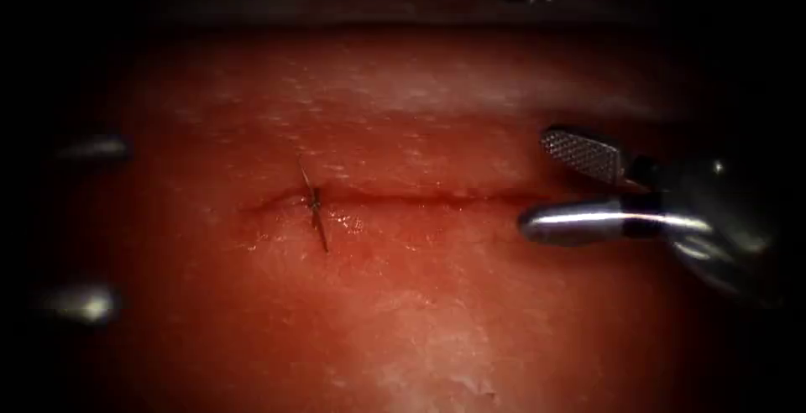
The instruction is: Wound Closure
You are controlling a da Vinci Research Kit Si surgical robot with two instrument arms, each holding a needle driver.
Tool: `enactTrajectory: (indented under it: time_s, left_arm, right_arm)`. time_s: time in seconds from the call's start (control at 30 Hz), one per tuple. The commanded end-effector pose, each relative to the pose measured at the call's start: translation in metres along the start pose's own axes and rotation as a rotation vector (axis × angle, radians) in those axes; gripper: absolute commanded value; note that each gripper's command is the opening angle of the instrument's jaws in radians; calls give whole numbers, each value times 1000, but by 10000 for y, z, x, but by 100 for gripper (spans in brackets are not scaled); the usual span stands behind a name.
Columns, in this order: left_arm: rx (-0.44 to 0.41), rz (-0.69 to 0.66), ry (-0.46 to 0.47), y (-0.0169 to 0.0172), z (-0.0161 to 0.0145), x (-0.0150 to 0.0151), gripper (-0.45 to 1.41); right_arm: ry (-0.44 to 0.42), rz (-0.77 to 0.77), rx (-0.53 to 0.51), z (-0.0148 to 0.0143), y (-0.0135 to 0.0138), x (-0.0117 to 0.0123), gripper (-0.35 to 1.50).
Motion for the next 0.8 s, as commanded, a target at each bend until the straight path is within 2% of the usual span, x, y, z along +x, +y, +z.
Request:
enactTrajectory:
  time_s: [0.03, 0.07, 0.1, 0.13, 0.27, 0.4, 0.53, 0.67, 0.8]
  left_arm:
    - [3, 0, 3, -7, 12, -3, 64]
    - [13, 15, 2, -15, 20, -5, 64]
    - [46, 28, 0, -34, 43, -11, 64]
    - [56, 34, -1, -41, 54, -18, 64]
    - [84, 58, -7, -51, 83, -44, 64]
    - [69, 87, -12, -56, 102, -74, 64]
    - [54, 119, -19, -64, 106, -105, 64]
    - [31, 146, -24, -81, 87, -124, 65]
    - [48, 165, -28, -93, 73, -137, 66]
  right_arm:
    - [-12, -61, 20, 5, 2, 1, 131]
    - [-28, -106, 42, 4, 1, 3, 135]
    - [-60, -220, 68, 0, -4, 8, 135]
    - [-69, -283, 81, -4, -6, 12, 130]
    - [-53, -323, 86, -8, -5, 23, 130]
    - [-39, -358, 88, -9, -2, 25, 128]
    - [-39, -382, 89, -9, 1, 26, 128]
    - [-40, -385, 90, -9, 0, 30, 128]
    - [-56, -405, 87, -7, -3, 32, 128]
